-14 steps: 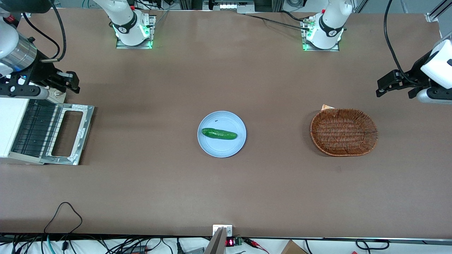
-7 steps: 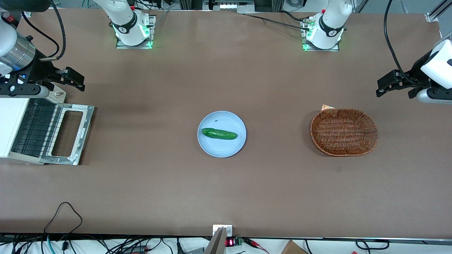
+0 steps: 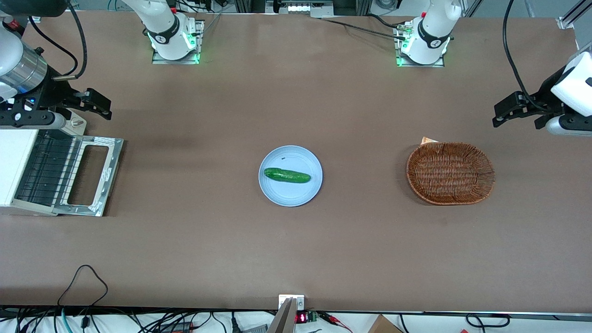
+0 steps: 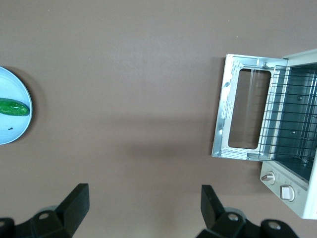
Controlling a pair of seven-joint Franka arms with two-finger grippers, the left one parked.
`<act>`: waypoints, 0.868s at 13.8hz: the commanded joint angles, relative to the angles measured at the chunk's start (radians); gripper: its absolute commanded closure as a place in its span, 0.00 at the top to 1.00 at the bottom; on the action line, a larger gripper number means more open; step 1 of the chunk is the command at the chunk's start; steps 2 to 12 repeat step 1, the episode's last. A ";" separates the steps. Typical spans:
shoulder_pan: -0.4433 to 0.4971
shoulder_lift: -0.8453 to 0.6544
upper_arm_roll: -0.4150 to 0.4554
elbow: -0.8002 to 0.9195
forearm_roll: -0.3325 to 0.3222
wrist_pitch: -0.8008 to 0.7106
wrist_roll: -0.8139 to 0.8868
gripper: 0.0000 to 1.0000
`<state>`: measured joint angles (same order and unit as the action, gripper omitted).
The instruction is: Open oven door with right arm only
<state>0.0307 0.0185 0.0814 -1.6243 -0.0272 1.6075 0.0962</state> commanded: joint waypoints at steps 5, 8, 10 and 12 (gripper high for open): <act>0.001 0.011 0.001 0.031 0.009 -0.023 -0.018 1.00; 0.001 0.011 0.001 0.031 0.009 -0.023 -0.018 1.00; 0.001 0.011 0.001 0.031 0.009 -0.023 -0.018 1.00; 0.001 0.011 0.001 0.031 0.009 -0.023 -0.018 1.00</act>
